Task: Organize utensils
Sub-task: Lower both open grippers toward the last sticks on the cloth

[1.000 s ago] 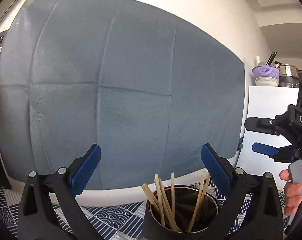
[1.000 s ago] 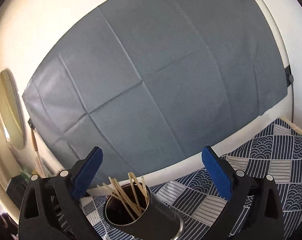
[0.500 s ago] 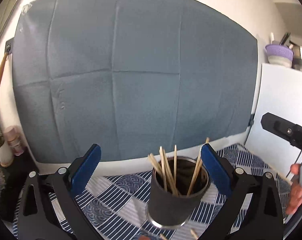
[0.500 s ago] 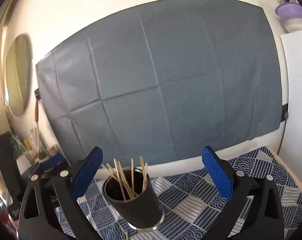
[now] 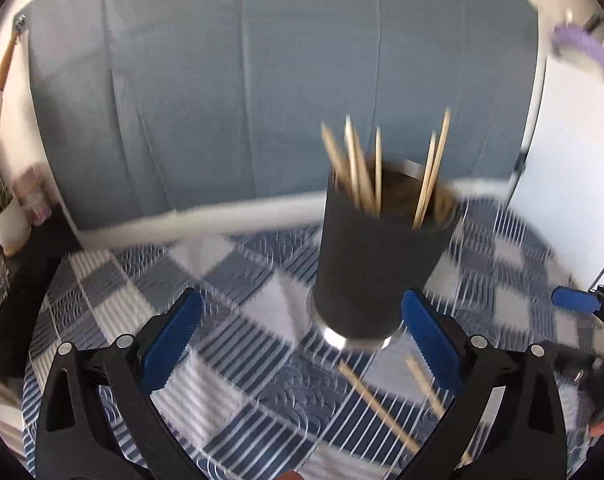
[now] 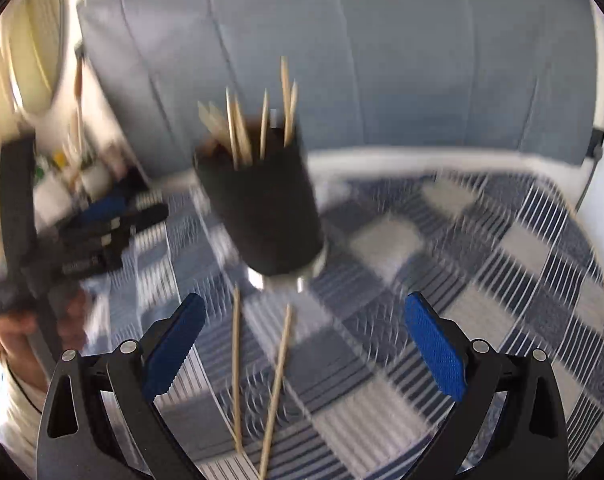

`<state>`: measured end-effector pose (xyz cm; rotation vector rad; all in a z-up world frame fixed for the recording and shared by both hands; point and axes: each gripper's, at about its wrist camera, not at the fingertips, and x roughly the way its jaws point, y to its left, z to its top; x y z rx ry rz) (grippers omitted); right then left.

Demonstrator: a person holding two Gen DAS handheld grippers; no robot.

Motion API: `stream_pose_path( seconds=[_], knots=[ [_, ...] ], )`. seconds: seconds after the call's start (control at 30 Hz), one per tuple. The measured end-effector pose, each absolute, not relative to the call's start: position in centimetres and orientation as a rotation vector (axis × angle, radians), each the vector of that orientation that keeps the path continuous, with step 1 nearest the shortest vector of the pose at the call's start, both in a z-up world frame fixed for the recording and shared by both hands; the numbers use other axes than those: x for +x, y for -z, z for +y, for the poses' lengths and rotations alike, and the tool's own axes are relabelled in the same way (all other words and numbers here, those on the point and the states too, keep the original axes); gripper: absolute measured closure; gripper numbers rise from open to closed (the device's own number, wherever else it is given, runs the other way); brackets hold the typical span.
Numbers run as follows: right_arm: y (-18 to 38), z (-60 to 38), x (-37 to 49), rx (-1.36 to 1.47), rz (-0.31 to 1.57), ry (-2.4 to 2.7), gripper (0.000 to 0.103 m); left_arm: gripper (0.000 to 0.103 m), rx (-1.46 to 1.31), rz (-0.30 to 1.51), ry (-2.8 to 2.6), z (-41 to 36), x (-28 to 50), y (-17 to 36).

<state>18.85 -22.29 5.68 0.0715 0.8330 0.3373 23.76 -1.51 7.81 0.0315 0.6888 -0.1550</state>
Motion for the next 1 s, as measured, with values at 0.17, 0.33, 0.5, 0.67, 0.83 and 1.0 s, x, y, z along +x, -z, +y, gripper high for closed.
stream_pose_path(
  seconds=[0.17,0.33,0.5,0.67,0.83,1.0],
  knots=[
    [-0.1,-19.8,18.2,-0.045,0.958,-0.329,0.008,0.006,0.028,0.846,0.188,-2.8,23.8,-3.5],
    [3.6,-18.6,17.8,-0.088,1.038,-0.338,0.008,0.006,0.057,0.929,0.207,-4.5,23.5,-0.6],
    [4.6,-18.2,17.4,-0.169,1.033,-0.314,0.008,0.006,0.117,1.002,0.212,-6.6,23.6,1.8],
    [4.4,-20.2,17.8,-0.134,1.034,-0.282,0.008,0.004,0.169,1.020,0.185,-7.6,23.5,3.0],
    [4.5,-22.3,18.5,-0.113,1.033,-0.254,0.008,0.004,0.132,0.993,0.210,-6.6,22.8,3.0],
    [4.3,-22.0,19.8,-0.135,1.116,-0.261,0.008,0.004,0.154,0.979,0.256,-5.8,21.7,3.1]
  ],
)
